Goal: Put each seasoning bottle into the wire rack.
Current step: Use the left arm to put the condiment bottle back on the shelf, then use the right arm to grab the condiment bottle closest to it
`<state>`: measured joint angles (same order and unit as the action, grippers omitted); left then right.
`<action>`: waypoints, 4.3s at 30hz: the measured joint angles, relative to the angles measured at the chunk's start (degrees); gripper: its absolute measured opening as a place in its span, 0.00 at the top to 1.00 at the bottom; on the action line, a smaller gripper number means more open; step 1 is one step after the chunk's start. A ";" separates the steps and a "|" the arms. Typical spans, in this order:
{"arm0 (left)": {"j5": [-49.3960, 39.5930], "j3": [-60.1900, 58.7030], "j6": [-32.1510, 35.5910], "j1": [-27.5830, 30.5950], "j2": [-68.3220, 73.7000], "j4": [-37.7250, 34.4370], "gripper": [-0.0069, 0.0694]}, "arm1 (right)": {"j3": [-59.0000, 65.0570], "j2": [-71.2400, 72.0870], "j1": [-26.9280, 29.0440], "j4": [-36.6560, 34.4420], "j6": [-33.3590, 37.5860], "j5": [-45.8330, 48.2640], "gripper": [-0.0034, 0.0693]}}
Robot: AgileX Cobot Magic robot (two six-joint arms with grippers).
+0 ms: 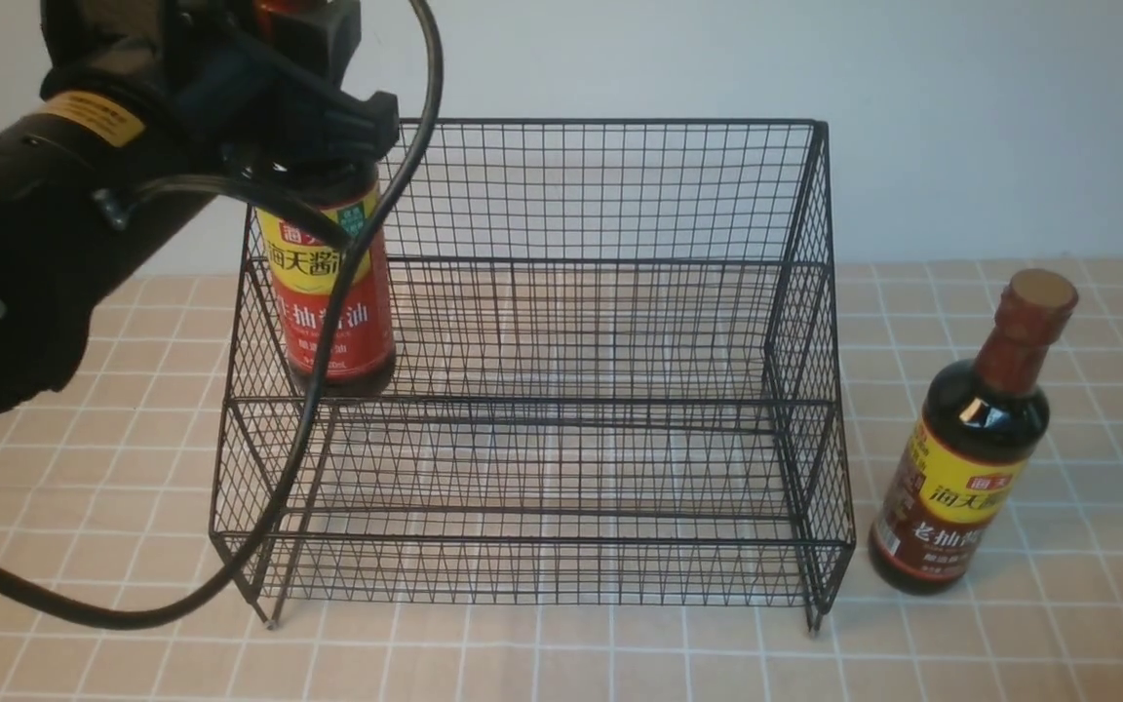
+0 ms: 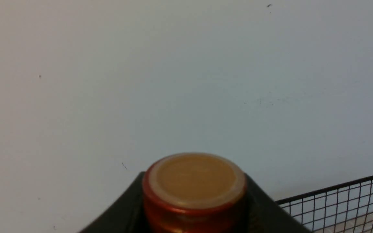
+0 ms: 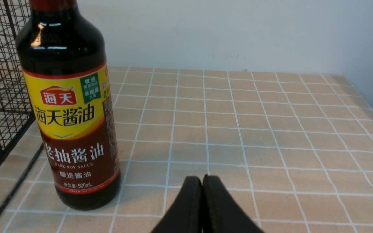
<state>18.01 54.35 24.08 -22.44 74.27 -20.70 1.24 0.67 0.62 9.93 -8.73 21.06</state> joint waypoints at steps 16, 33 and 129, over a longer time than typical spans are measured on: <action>-14.49 0.00 0.05 0.00 3.28 -4.51 0.56 | 0.00 0.00 0.00 0.00 0.00 0.00 0.97; -15.91 0.39 0.24 0.00 5.97 -7.19 0.55 | 0.00 0.00 0.00 0.00 0.00 0.00 0.97; -39.31 -55.93 -14.94 15.97 -74.94 17.11 0.92 | 0.00 0.00 0.00 0.00 0.00 0.00 0.97</action>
<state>-21.30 -1.57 9.15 -6.47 -0.68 -3.60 1.24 0.67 0.62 9.93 -8.73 21.06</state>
